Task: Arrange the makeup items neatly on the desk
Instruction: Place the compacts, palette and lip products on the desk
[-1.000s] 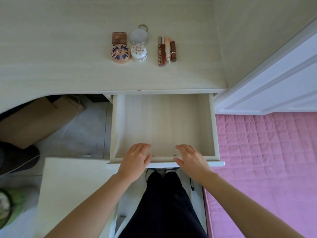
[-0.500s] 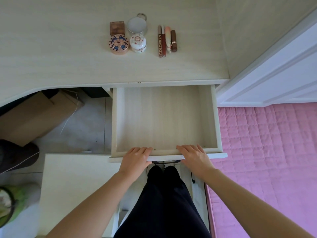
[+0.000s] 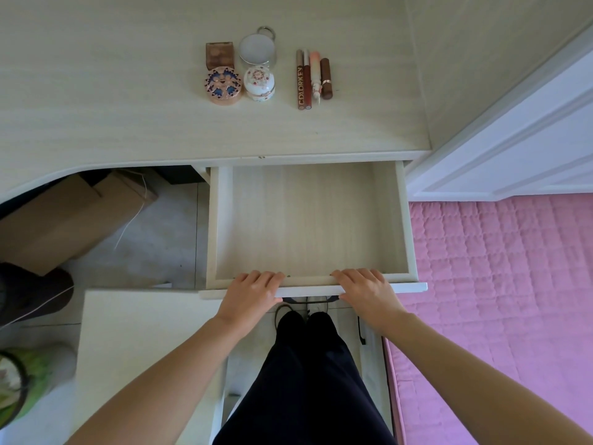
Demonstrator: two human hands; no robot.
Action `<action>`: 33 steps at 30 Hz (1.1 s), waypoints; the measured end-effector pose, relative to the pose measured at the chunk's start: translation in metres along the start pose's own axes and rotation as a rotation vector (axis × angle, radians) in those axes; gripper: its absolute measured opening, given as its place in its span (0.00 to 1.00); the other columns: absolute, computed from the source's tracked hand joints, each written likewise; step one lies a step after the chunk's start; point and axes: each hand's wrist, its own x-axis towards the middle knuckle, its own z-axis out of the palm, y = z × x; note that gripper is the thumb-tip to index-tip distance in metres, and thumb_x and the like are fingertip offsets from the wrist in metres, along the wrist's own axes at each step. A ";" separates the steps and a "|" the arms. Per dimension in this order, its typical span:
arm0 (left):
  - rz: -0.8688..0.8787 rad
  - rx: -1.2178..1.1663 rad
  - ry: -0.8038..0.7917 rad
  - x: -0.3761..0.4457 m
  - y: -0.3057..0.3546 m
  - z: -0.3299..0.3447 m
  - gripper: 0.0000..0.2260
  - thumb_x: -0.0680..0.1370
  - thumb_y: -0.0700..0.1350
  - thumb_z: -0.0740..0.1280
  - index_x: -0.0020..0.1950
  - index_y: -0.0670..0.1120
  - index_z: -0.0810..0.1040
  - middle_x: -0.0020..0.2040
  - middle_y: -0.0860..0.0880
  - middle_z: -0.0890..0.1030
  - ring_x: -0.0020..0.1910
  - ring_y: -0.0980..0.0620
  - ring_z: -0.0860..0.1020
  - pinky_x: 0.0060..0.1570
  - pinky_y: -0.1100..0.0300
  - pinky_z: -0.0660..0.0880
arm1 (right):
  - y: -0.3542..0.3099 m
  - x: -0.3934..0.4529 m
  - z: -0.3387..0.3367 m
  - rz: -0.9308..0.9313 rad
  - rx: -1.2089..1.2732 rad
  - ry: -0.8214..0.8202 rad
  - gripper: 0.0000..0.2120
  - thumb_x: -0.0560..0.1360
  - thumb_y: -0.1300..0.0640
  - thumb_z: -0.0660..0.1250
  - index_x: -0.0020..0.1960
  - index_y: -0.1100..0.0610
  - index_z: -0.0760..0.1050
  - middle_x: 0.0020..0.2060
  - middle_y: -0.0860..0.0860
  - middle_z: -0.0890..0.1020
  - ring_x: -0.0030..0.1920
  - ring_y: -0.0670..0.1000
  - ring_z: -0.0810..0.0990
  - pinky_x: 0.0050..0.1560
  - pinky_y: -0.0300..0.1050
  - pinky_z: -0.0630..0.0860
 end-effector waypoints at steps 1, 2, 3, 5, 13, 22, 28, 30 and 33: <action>-0.001 0.006 0.004 0.003 -0.003 -0.001 0.24 0.64 0.57 0.78 0.54 0.44 0.81 0.42 0.50 0.83 0.35 0.49 0.80 0.34 0.57 0.77 | 0.001 0.002 -0.003 -0.001 -0.009 0.004 0.23 0.80 0.50 0.60 0.73 0.52 0.60 0.65 0.48 0.73 0.62 0.53 0.73 0.63 0.49 0.67; -0.003 0.011 0.006 0.007 -0.005 -0.002 0.24 0.64 0.57 0.78 0.53 0.44 0.81 0.41 0.50 0.83 0.35 0.49 0.80 0.34 0.57 0.77 | 0.002 0.005 -0.007 0.001 -0.015 0.008 0.23 0.80 0.50 0.59 0.73 0.52 0.60 0.65 0.48 0.73 0.62 0.54 0.73 0.63 0.49 0.67; -0.007 0.016 0.007 0.011 -0.008 -0.003 0.24 0.64 0.57 0.78 0.53 0.44 0.81 0.41 0.50 0.83 0.34 0.49 0.80 0.33 0.57 0.77 | 0.003 0.008 -0.010 0.003 -0.018 0.011 0.23 0.80 0.51 0.58 0.73 0.53 0.60 0.66 0.48 0.72 0.63 0.54 0.73 0.63 0.49 0.67; -0.018 0.016 0.007 0.020 -0.012 -0.004 0.24 0.64 0.57 0.78 0.53 0.44 0.81 0.41 0.50 0.83 0.34 0.49 0.80 0.33 0.56 0.77 | 0.007 0.015 -0.016 0.007 -0.018 0.011 0.23 0.81 0.53 0.58 0.74 0.53 0.59 0.66 0.49 0.72 0.63 0.54 0.72 0.64 0.49 0.67; -0.056 0.049 0.030 0.056 -0.030 -0.012 0.23 0.62 0.55 0.80 0.51 0.45 0.82 0.39 0.50 0.83 0.33 0.48 0.80 0.33 0.58 0.77 | 0.023 0.050 -0.036 0.012 -0.057 0.019 0.23 0.80 0.50 0.59 0.72 0.53 0.60 0.65 0.49 0.73 0.62 0.54 0.73 0.63 0.49 0.68; -0.105 0.049 0.053 0.096 -0.052 -0.021 0.22 0.62 0.52 0.80 0.51 0.44 0.82 0.41 0.49 0.83 0.36 0.47 0.81 0.37 0.56 0.79 | 0.042 0.088 -0.060 0.009 -0.072 0.054 0.22 0.80 0.51 0.59 0.73 0.54 0.61 0.65 0.50 0.73 0.63 0.55 0.73 0.63 0.50 0.67; -0.128 0.020 0.078 0.116 -0.066 -0.025 0.21 0.62 0.51 0.80 0.50 0.44 0.82 0.41 0.49 0.83 0.37 0.47 0.82 0.37 0.57 0.78 | 0.049 0.110 -0.074 0.027 -0.070 0.061 0.22 0.80 0.51 0.58 0.73 0.54 0.60 0.66 0.49 0.72 0.64 0.55 0.72 0.64 0.50 0.66; -0.129 0.015 0.085 0.122 -0.070 -0.026 0.21 0.63 0.51 0.80 0.51 0.44 0.82 0.41 0.49 0.84 0.37 0.46 0.82 0.37 0.57 0.78 | 0.052 0.116 -0.077 0.026 -0.066 0.075 0.22 0.80 0.50 0.57 0.73 0.54 0.60 0.65 0.49 0.72 0.63 0.54 0.72 0.65 0.49 0.66; -0.134 0.013 0.096 0.129 -0.076 -0.027 0.21 0.63 0.51 0.80 0.51 0.45 0.82 0.41 0.49 0.83 0.38 0.46 0.82 0.38 0.57 0.78 | 0.056 0.123 -0.082 0.022 -0.063 0.093 0.22 0.80 0.50 0.56 0.73 0.54 0.61 0.65 0.49 0.73 0.63 0.55 0.72 0.64 0.49 0.66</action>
